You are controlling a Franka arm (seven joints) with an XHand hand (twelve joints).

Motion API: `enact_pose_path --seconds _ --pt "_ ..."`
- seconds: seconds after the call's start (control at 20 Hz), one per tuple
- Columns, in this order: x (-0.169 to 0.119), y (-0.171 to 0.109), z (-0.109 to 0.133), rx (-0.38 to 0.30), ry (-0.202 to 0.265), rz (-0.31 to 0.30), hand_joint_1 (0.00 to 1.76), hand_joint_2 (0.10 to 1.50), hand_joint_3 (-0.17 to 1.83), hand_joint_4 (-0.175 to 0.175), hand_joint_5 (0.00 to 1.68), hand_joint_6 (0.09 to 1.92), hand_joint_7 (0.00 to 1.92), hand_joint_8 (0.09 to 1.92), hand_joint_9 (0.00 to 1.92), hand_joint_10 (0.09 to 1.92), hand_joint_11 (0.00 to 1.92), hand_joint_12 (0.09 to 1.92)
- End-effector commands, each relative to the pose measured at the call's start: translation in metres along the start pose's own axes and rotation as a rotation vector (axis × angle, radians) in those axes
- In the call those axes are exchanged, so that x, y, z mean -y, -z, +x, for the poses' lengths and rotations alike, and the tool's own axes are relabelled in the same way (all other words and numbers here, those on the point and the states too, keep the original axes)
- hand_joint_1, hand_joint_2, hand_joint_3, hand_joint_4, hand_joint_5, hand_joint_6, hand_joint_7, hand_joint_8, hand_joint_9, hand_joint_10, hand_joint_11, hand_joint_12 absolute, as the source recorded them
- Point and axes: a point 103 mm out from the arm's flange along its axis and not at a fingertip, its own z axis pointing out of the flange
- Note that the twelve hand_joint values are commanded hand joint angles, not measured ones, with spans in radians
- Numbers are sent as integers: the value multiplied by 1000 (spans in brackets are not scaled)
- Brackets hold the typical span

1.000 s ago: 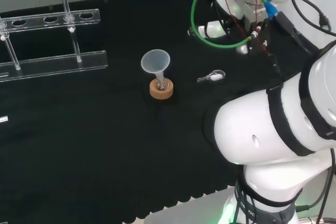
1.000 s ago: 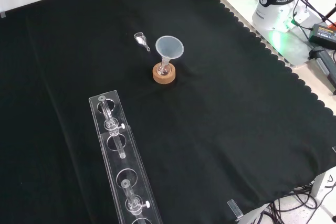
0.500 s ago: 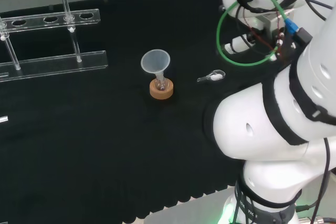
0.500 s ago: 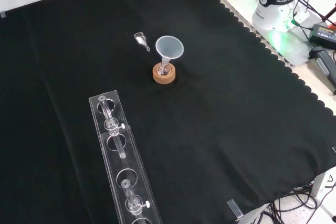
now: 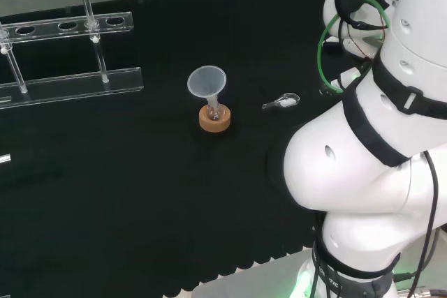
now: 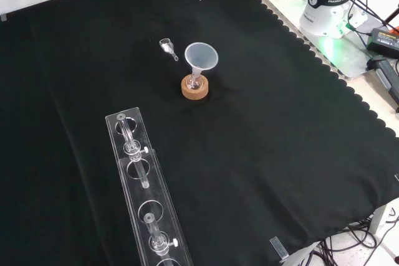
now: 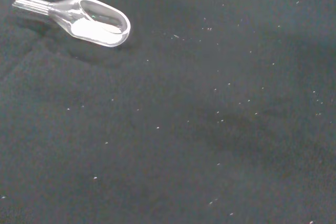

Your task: Pick up the weighing funnel.

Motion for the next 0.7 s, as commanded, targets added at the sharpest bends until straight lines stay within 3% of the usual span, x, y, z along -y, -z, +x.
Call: enact_pose_path --seconds 0.05,0.2,0.6,0.7 --pt "-29 -10 -20 69 2 53 452 702 1 -81 592 613 481 840 556 811 566 1367" --pt "-49 -20 9 29 52 11 452 704 2 -84 586 668 500 846 568 810 579 1359" --pt "-72 -37 -3 23 95 -2 452 707 3 -89 581 729 544 852 602 802 594 1351" --pt "-87 -32 18 36 85 16 452 707 3 -90 581 735 547 852 605 801 595 1351"
